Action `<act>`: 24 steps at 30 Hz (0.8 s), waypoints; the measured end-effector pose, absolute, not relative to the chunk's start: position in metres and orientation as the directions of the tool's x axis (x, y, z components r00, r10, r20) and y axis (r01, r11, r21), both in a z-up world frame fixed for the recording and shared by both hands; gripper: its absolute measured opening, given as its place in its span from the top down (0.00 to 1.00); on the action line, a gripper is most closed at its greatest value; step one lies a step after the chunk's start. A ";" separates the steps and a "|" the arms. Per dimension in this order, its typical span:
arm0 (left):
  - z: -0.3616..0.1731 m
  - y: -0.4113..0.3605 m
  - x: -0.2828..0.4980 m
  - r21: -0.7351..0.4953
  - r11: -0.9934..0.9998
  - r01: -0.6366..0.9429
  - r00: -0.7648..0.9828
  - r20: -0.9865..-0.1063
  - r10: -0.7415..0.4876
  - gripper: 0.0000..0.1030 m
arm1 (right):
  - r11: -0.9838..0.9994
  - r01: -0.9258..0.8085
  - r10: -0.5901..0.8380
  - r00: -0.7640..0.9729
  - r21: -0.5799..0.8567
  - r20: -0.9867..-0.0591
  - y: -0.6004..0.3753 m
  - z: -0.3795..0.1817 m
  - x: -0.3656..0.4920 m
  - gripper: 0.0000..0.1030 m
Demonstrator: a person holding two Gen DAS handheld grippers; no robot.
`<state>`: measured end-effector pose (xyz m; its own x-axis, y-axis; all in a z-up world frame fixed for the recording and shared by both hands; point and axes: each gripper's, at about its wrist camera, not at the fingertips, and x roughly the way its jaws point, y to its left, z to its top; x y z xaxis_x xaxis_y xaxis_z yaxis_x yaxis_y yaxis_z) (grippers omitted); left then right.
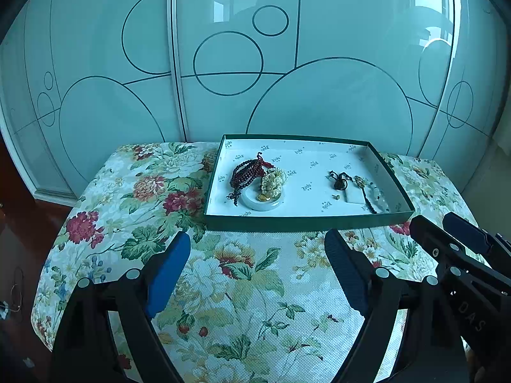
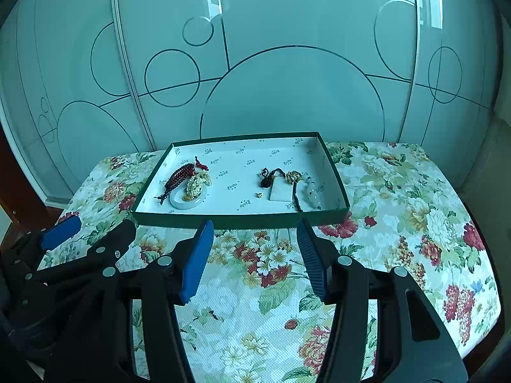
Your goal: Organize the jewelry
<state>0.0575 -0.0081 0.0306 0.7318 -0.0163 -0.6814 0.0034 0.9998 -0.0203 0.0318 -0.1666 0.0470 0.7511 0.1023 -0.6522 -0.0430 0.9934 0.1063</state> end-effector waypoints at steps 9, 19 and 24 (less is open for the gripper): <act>0.020 -0.004 0.062 -0.066 0.998 0.006 0.703 -0.709 -0.051 0.16 | 0.993 -0.048 0.107 0.744 0.107 -0.660 -0.167 0.042 0.034 0.47; 0.012 0.003 0.072 -0.008 1.000 -0.030 0.710 -0.704 0.016 0.15 | 0.993 -0.050 0.111 0.734 0.110 -0.670 -0.170 0.034 0.040 0.39; -0.004 0.039 0.099 -0.014 0.993 -0.116 0.667 -0.742 0.067 0.15 | 0.991 0.031 0.065 0.742 0.130 -0.668 -0.206 0.037 0.062 0.32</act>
<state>0.0991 0.0395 -0.0042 0.6666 0.0670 -0.7424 -0.1155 0.9932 -0.0142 0.0615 -0.2061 0.0370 0.7418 0.0646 -0.6676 0.0305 0.9911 0.1298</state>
